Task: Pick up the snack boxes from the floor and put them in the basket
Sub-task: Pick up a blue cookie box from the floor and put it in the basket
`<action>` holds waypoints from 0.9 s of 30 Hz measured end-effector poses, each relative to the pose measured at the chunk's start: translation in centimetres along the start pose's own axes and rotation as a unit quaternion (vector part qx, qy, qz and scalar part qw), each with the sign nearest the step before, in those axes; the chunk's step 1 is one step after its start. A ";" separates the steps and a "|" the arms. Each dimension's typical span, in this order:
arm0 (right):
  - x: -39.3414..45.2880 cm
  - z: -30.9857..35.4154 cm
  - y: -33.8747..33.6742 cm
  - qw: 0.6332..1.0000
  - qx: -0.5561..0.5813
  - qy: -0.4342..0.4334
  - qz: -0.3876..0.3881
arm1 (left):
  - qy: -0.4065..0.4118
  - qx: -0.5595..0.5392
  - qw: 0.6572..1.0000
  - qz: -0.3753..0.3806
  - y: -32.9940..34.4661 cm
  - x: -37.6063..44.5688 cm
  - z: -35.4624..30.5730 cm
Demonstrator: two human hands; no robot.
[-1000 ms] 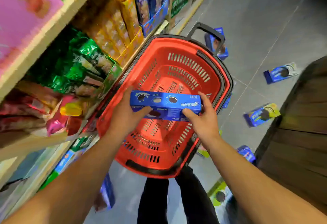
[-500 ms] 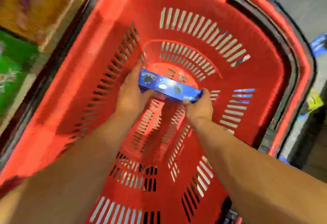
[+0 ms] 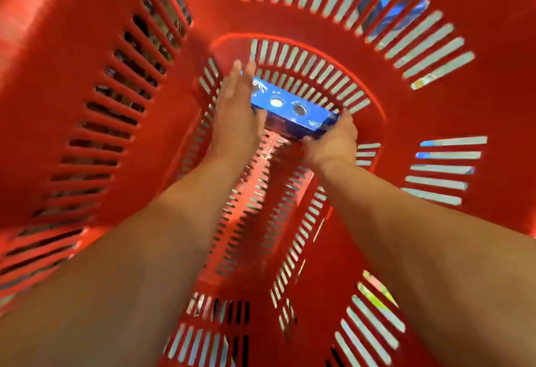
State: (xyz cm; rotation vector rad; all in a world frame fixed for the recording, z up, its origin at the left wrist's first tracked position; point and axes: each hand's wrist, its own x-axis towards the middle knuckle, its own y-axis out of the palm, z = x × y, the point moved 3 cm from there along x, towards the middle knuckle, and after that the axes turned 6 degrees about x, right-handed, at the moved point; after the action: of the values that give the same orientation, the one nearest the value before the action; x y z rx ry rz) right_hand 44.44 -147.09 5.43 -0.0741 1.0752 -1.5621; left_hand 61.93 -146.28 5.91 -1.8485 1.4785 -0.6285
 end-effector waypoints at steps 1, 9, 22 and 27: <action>-0.5 -0.1 -0.4 1.000 -0.021 -0.007 0.006 | -0.009 -0.004 1.000 0.009 0.0 -0.8 -0.5; -13.8 2.6 -6.8 0.984 -0.105 -0.071 0.129 | -0.055 0.006 0.990 0.128 -10.6 -10.6 -7.0; -34.3 3.4 -23.4 0.881 -0.268 -0.305 0.243 | -0.105 0.023 0.987 0.123 -26.1 -27.7 -18.9; -37.7 -1.1 -26.6 0.851 -0.287 -0.363 0.248 | -0.187 -0.016 0.981 0.048 -28.4 -35.2 -21.4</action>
State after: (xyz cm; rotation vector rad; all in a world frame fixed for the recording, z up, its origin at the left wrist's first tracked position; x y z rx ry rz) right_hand 35.89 -118.66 40.76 -0.6876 0.8097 -0.5993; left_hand 56.23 -113.01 42.85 -1.7889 1.3210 -0.1945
